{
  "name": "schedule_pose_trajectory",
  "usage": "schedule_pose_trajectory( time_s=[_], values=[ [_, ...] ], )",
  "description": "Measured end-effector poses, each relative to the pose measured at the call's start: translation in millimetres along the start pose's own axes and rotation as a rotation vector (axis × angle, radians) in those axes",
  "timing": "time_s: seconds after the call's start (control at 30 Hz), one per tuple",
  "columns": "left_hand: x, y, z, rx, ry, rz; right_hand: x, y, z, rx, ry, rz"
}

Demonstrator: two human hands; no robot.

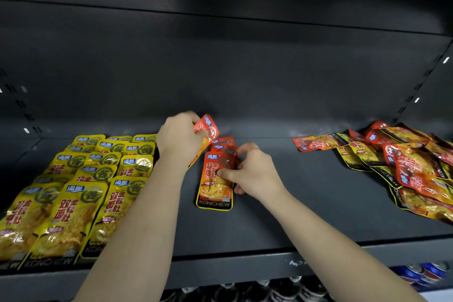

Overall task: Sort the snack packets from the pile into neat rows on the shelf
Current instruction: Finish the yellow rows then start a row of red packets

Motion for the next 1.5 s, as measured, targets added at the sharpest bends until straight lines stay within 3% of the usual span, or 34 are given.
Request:
schedule_pose_trajectory(
  time_s=[0.17,0.4,0.47,0.57,0.7,1.03,1.5],
  values=[
    [2,-2,-6,-0.038,-0.097,0.048,-1,2,0,0.002,0.007,0.006],
    [0,2,30,0.054,-0.070,0.030,-2,4,0,0.004,-0.004,0.007],
    [4,3,31,0.188,-0.187,0.045,-2,4,0,-0.001,-0.002,0.012],
    [24,-3,11,0.429,-0.555,0.143,-3,4,0,0.008,-0.009,0.025],
    [44,-15,-10,0.349,-0.747,0.182,-3,5,0,-0.005,-0.010,0.052],
    [59,-20,-25,0.270,-0.819,0.190,-5,8,2,0.020,-0.001,0.073],
    [64,-24,-16,0.158,-0.691,0.165,-8,12,19,-0.007,0.047,0.063]
  ],
)
Point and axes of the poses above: each hand's wrist, its own x-axis away from the middle knuckle, its own z-axis out of the back of the hand, y = z × x, the point moved 7 cm from there along -x, towards the middle knuckle, and after that the axes turned 11 degrees about z, right-handed, at the moved point
